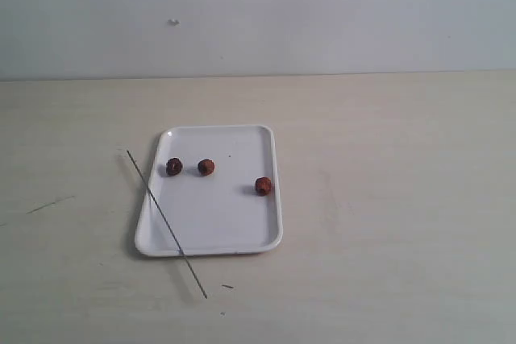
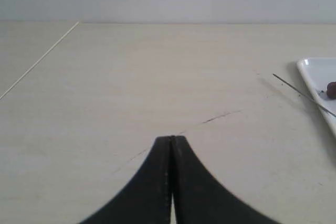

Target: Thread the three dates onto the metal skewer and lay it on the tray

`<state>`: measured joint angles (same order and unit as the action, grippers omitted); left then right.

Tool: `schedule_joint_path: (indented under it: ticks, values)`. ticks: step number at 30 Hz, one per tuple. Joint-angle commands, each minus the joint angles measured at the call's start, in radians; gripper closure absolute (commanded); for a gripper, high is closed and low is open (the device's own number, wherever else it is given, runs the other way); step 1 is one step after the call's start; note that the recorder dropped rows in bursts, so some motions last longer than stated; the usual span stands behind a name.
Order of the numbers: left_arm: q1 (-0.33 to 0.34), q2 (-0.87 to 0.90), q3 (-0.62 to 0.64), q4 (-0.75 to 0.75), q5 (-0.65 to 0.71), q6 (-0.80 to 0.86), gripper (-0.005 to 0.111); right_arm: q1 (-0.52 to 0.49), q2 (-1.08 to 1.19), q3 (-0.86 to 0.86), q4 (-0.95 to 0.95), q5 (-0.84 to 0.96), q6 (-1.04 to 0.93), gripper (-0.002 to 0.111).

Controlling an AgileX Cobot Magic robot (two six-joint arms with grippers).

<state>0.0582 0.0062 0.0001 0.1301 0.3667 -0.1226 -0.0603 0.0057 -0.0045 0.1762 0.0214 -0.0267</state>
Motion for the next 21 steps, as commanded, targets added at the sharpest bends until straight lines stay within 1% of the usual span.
schedule_joint_path:
  ticks: [1, 5, 9, 11, 13, 15, 16, 17, 18, 19, 20, 21]
  values:
    - [0.003, -0.006, 0.0, -0.002, -0.006, -0.005, 0.107, -0.006, -0.006, 0.004, 0.009, -0.133, 0.001, 0.108]
    - [0.003, -0.006, 0.0, -0.002, -0.006, -0.005, 0.107, -0.006, -0.006, 0.004, 0.071, -0.18, 0.058, 0.108]
    - [0.003, -0.006, 0.0, -0.002, -0.006, -0.005, 0.107, -0.006, -0.006, 0.004, 0.087, -0.189, 0.101, 0.108]
    - [0.003, -0.006, 0.0, -0.002, -0.006, -0.005, 0.107, -0.006, -0.006, 0.004, 0.087, -0.226, 0.177, 0.108]
    - [0.003, -0.006, 0.0, -0.002, -0.006, -0.005, 0.107, -0.006, -0.006, 0.004, 0.087, -0.313, 0.25, 0.108]
    - [0.003, -0.006, 0.0, -0.002, -0.006, -0.005, 0.107, -0.006, -0.006, 0.004, 0.087, -0.435, 0.374, 0.108]
    - [0.003, -0.006, 0.0, -0.002, -0.006, -0.005, 0.107, -0.006, -0.006, 0.003, 0.083, -0.455, 0.45, 0.108]
    - [0.003, -0.006, 0.0, -0.002, -0.006, -0.005, 0.107, -0.006, -0.006, -0.033, 0.063, -0.436, 0.501, 0.108]
    - [0.003, -0.006, 0.0, -0.002, -0.006, -0.005, 0.107, -0.006, 0.028, -0.142, -0.016, -0.321, 0.519, 0.108]
    - [0.003, -0.006, 0.0, -0.002, -0.006, -0.005, 0.107, -0.006, 0.082, -0.207, -0.069, -0.255, 0.53, 0.108]
    - [0.003, -0.006, 0.0, -0.002, -0.006, -0.005, 0.107, -0.004, 0.231, -0.343, -0.176, -0.142, 0.544, 0.108]
    - [0.003, -0.006, 0.0, -0.002, -0.006, -0.005, 0.107, -0.004, 0.317, -0.4, -0.22, -0.09, 0.547, 0.108]
